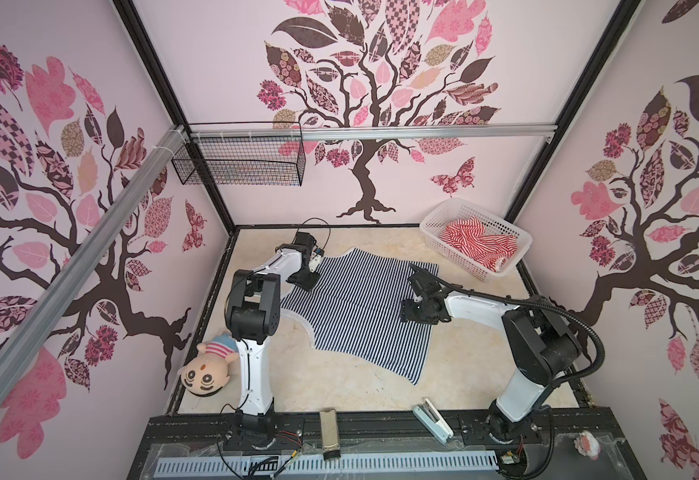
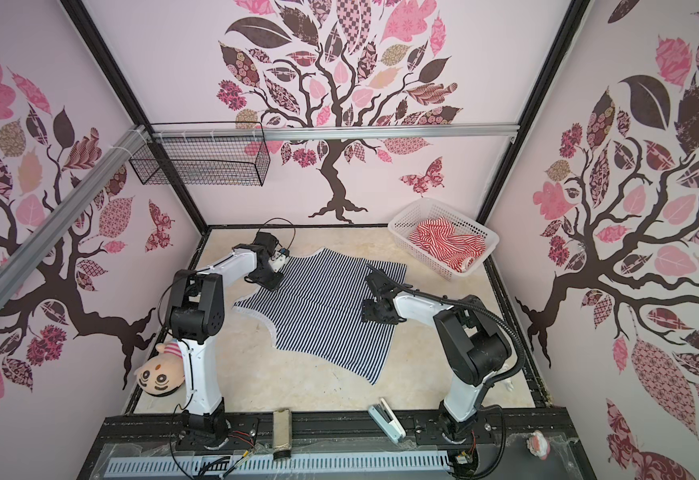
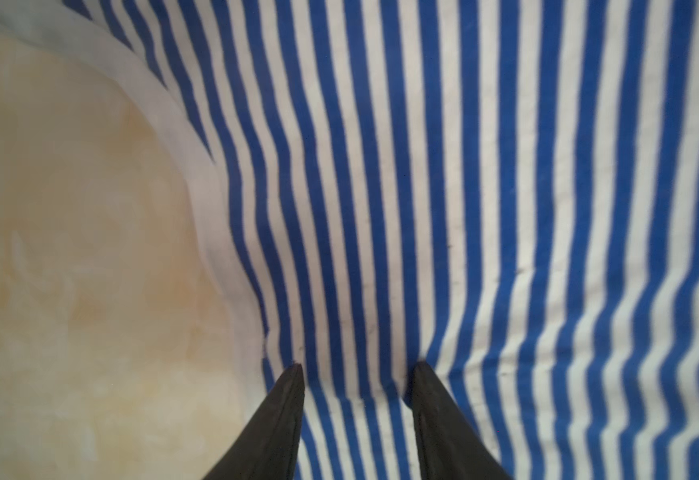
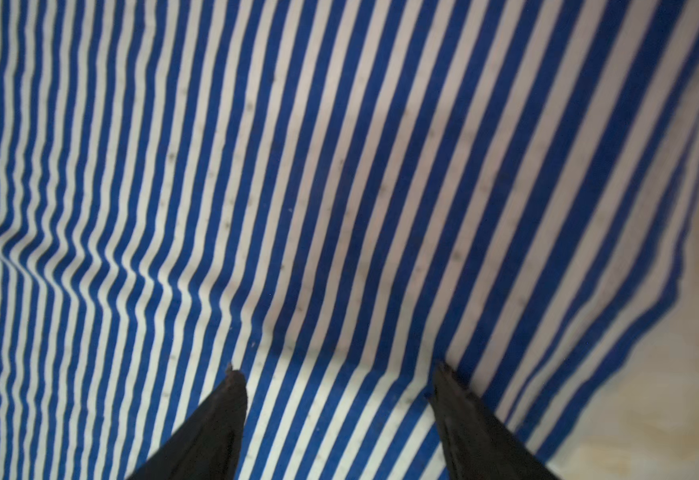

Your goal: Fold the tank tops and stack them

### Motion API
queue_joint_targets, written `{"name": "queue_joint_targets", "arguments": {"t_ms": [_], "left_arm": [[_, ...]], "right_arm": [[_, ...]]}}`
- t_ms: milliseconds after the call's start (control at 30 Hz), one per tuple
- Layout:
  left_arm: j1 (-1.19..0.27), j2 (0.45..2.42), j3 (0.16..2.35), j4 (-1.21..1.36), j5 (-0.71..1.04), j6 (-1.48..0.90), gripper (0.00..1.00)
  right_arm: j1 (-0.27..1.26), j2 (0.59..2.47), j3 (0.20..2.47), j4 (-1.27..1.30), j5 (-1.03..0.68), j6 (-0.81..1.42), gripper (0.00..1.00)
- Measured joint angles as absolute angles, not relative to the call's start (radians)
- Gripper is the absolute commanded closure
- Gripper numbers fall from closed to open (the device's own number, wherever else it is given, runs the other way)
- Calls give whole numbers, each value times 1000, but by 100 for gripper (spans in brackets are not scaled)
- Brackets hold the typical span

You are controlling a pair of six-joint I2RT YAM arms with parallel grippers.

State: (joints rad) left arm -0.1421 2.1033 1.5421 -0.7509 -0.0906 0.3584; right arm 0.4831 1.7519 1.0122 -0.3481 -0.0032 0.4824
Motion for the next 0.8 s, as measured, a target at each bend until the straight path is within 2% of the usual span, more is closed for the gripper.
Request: {"name": "queue_joint_targets", "arguments": {"t_ms": [233,500,633,800], "left_arm": [[-119,1958,1341,-758,-68,363,54],[-123,1879,1260,-760,-45,340,53],[-124,1840,1260,-760,-39,316,51],[-183,1657,1260,-783,-6,310,49]], "right_arm": [[432,1887,1200,-450,16,395,26],[419,2018,1407,-532,10,345,26],[430,1969,1386,-548,1,343,24],[502,1710,1280,-580,15,363,23]]}}
